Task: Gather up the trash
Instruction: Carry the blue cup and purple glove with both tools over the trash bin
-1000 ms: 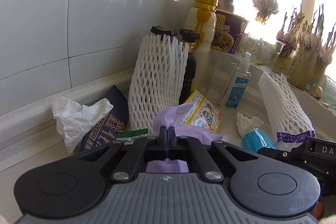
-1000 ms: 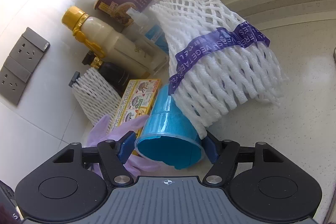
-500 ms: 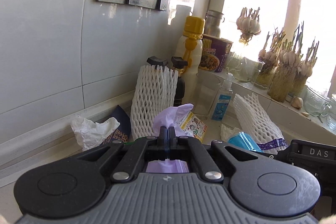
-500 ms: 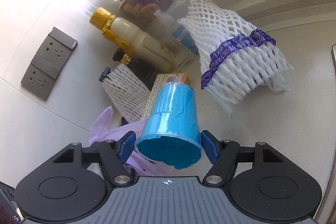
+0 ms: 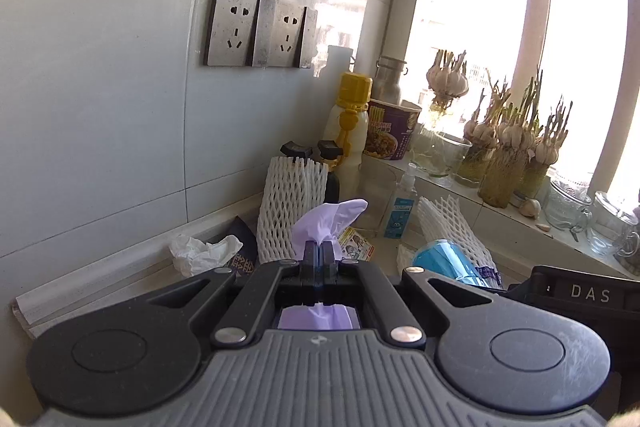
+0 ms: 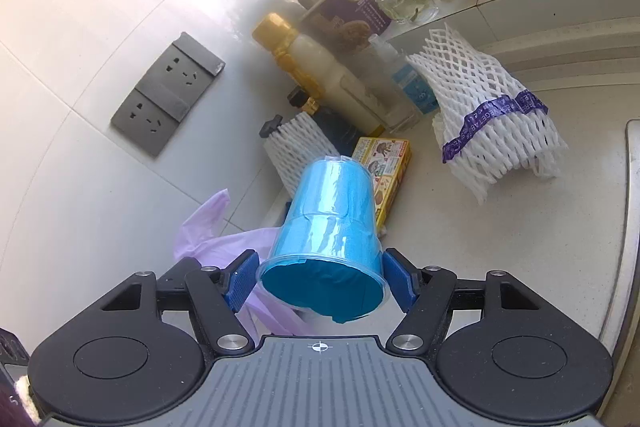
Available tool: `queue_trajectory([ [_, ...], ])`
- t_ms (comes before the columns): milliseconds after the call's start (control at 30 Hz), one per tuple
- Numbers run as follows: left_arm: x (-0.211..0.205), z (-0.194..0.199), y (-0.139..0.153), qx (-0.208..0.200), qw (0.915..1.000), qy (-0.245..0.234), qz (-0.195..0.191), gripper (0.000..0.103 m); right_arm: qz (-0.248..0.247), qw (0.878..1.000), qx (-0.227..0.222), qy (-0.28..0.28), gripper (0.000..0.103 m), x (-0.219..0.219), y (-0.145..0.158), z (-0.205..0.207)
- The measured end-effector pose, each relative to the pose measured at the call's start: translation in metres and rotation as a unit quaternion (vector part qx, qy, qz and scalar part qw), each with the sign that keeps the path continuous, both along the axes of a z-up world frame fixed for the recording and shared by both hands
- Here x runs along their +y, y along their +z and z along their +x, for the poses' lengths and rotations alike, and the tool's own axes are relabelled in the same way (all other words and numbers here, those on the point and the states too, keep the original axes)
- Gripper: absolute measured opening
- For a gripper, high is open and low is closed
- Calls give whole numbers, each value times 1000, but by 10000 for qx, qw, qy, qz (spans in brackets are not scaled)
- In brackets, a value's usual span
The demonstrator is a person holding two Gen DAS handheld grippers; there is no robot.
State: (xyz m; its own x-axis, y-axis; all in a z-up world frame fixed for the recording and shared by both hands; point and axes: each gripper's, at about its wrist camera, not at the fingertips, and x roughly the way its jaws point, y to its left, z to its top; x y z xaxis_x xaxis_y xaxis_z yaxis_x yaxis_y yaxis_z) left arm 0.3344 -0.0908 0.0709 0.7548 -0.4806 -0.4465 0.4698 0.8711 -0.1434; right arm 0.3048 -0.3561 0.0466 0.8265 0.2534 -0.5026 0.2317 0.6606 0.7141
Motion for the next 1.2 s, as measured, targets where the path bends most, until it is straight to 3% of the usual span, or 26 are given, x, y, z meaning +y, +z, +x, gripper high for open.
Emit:
queue_trajectory([
  [800, 99, -110, 3, 53, 9999, 129, 33, 0, -469, 9939, -152, 991, 69, 86, 20, -103],
  [1200, 154, -146, -18, 288, 9988, 393, -27, 0, -612, 9843, -218, 1644, 69, 147, 17, -143],
])
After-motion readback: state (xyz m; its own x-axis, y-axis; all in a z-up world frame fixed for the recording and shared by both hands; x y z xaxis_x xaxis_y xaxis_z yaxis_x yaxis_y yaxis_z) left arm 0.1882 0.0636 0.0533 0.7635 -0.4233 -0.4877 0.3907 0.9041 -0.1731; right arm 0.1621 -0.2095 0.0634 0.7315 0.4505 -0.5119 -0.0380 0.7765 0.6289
